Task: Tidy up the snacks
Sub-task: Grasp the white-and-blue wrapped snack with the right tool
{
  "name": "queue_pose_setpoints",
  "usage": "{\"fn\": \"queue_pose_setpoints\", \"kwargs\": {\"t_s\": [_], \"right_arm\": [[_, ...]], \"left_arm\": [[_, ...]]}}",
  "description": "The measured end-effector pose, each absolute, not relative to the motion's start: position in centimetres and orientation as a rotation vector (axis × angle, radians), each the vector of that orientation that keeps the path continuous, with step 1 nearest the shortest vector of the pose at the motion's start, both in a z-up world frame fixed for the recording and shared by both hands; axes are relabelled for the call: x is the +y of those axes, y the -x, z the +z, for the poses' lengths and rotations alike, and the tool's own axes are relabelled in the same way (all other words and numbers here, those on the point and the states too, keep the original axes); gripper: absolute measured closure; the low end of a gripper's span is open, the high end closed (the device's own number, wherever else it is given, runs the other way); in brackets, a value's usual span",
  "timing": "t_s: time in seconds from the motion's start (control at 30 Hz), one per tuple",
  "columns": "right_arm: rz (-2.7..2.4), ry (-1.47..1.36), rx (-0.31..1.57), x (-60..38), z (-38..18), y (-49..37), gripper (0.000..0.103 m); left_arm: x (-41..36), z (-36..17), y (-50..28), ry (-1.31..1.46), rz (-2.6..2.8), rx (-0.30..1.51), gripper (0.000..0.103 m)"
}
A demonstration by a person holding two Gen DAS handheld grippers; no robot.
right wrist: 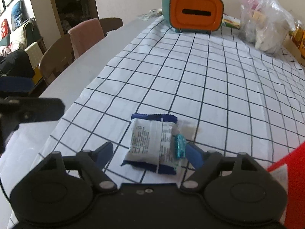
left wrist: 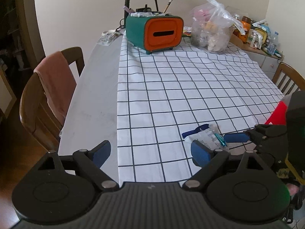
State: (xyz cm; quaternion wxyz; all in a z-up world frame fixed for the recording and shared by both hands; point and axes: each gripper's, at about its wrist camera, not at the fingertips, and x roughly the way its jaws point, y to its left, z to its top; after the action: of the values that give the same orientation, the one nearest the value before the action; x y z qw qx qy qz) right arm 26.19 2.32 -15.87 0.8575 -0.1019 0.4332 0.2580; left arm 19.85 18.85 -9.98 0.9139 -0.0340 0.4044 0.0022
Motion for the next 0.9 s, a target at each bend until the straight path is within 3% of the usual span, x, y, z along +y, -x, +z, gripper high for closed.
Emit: {"fn": "queue_pose_setpoints", "kwargs": {"t_s": [0.43, 0.9], "right_arm": [[0.56, 0.289, 0.896, 3.4, -16.6, -26.7, 0.042], [0.614, 0.272, 0.873, 1.2, -14.9, -24.2, 0.048]], "left_arm": [[19.8, -11.0, -20.6, 0.097, 0.017, 0.853, 0.012], [19.0, -11.2, -21.0, 0.091, -0.004, 0.86, 0.012]]}}
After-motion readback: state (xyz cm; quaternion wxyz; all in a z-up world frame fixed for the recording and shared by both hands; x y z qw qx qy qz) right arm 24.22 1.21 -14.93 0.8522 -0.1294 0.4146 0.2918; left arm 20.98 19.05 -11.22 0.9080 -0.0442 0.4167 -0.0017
